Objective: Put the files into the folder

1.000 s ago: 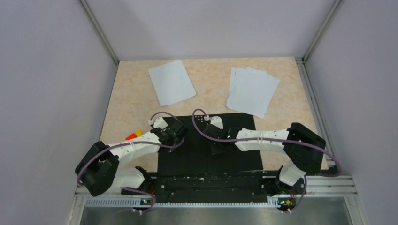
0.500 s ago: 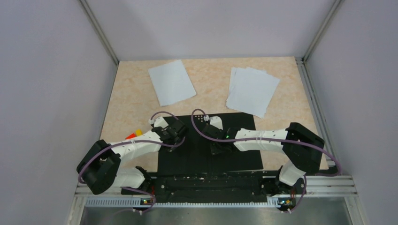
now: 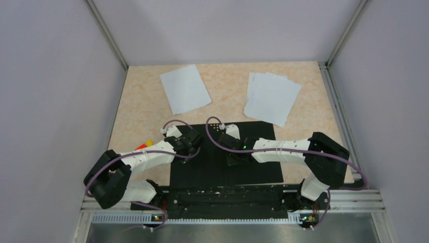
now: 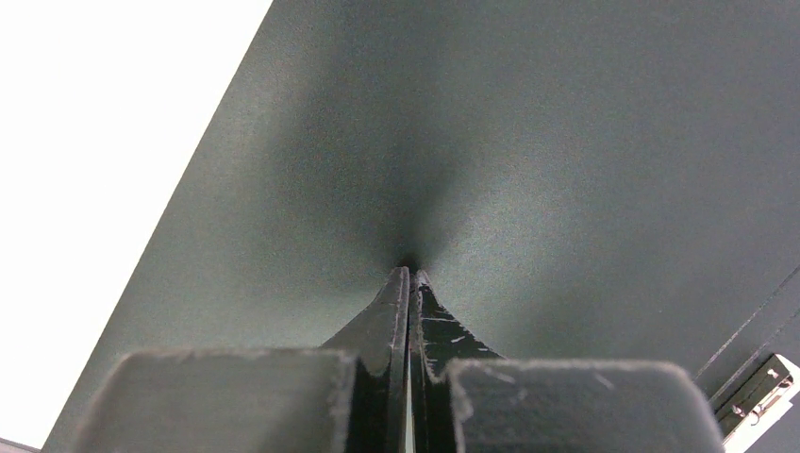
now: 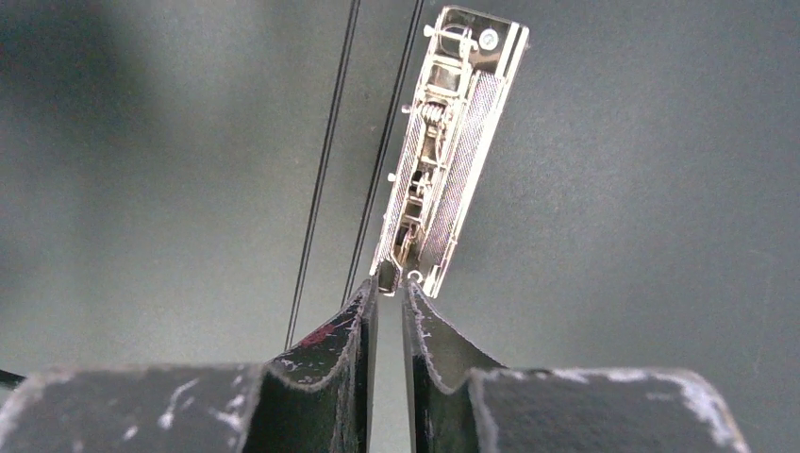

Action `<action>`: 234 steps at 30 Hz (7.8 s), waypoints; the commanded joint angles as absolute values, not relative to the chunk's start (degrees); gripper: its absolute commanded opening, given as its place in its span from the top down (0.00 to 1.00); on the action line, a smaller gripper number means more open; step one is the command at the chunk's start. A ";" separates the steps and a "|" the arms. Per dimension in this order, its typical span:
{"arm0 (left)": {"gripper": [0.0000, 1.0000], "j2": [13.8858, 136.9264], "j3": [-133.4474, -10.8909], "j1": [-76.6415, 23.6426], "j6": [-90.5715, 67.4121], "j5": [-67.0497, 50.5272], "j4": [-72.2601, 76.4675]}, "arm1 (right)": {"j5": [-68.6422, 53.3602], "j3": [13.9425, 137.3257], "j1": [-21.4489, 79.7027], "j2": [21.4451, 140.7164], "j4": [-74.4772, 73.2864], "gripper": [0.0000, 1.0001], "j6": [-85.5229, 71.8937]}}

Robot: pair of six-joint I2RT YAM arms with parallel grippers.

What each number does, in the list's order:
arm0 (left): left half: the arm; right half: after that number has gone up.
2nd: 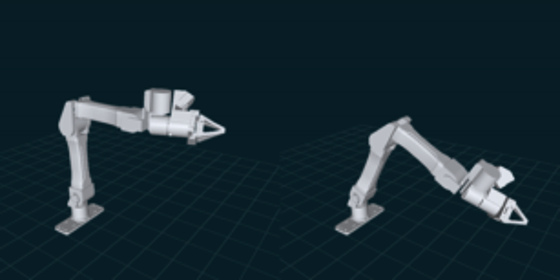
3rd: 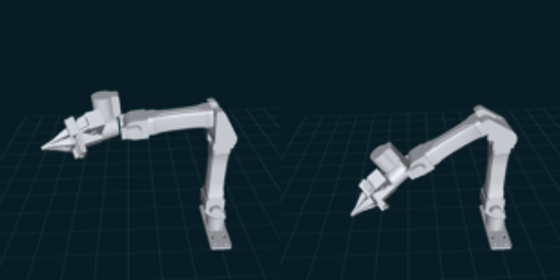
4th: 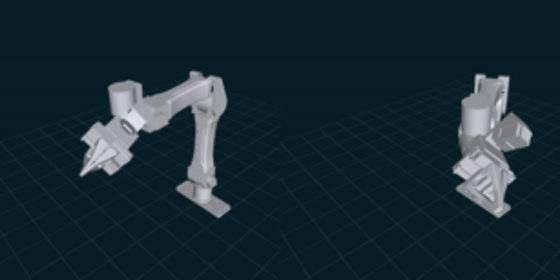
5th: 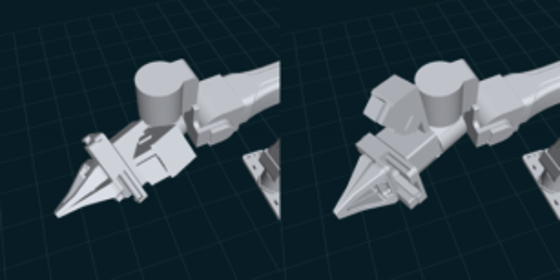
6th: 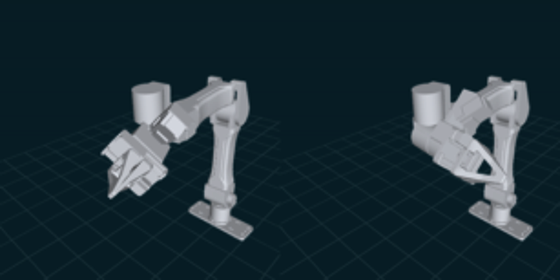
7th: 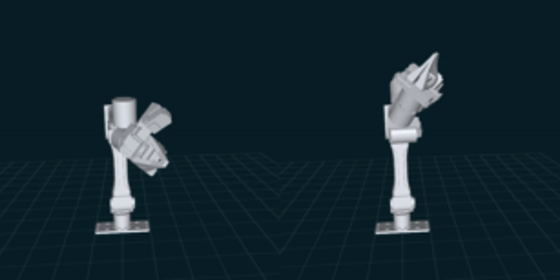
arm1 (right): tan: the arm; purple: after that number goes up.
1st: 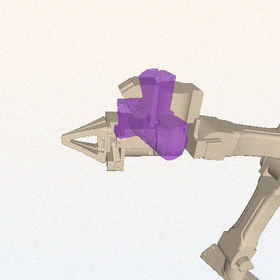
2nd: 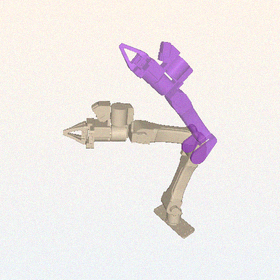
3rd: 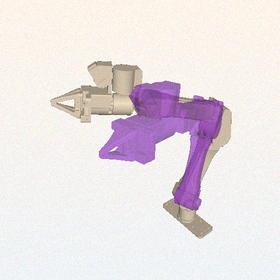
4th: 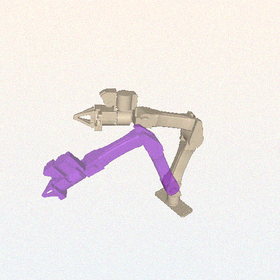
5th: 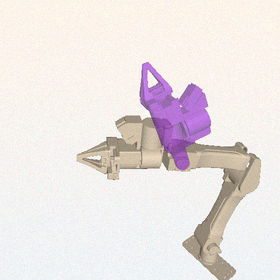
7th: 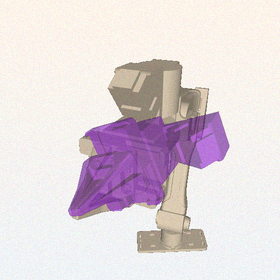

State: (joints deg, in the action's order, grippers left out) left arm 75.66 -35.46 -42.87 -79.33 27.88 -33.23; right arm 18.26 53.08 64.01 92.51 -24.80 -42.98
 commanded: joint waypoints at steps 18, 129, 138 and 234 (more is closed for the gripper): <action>1.00 79.53 -32.82 -42.78 -79.19 26.04 -36.74 | 23.48 57.03 64.25 95.73 -27.88 0.86 -42.03; 0.75 78.22 -49.55 -41.31 -61.60 23.50 -40.95 | 9.11 50.05 48.94 74.22 -25.50 0.58 -36.44; 0.43 75.14 -57.73 -33.81 -51.56 20.99 -34.38 | 0.88 56.95 34.51 78.46 -15.81 0.34 -35.40; 1.00 61.51 -28.29 -10.15 -77.05 -27.35 -7.91 | -24.18 52.41 27.44 91.24 -3.63 0.14 -44.69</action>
State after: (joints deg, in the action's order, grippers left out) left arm 63.90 -31.00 -9.74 -74.22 -27.99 -7.01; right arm -25.85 56.25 25.65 96.36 -8.12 -44.97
